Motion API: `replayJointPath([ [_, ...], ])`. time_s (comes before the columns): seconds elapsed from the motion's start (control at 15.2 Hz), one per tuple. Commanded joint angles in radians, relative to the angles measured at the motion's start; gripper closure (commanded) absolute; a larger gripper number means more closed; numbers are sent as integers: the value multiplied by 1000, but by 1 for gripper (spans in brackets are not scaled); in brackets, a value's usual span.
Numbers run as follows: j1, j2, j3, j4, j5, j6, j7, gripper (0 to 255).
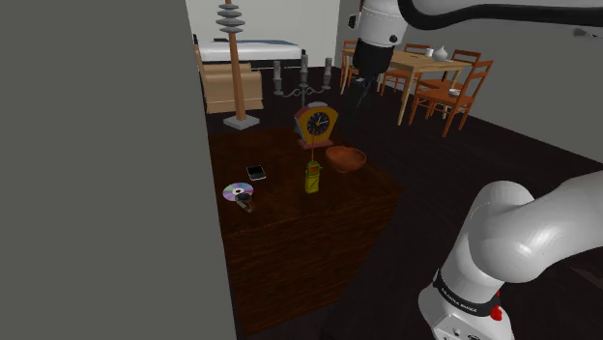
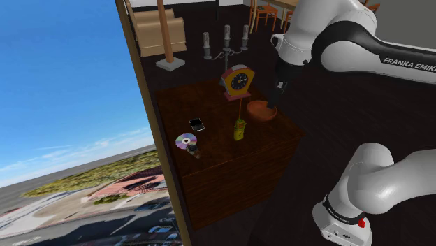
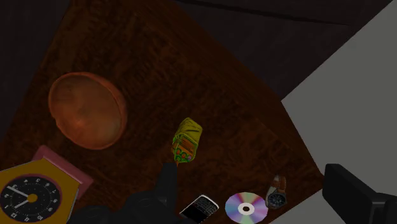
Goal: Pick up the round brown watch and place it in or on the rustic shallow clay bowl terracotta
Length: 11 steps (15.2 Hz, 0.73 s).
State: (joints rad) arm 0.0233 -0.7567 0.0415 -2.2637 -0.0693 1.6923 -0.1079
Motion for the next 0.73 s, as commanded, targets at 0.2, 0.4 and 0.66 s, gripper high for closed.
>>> replayJointPath([
  [0.2,7,86,13,-5,10,72,14,0],
  [0.4,12,178,26,1,18,141,27,0],
  [0.66,19,310,44,26,26,225,44,0],
])
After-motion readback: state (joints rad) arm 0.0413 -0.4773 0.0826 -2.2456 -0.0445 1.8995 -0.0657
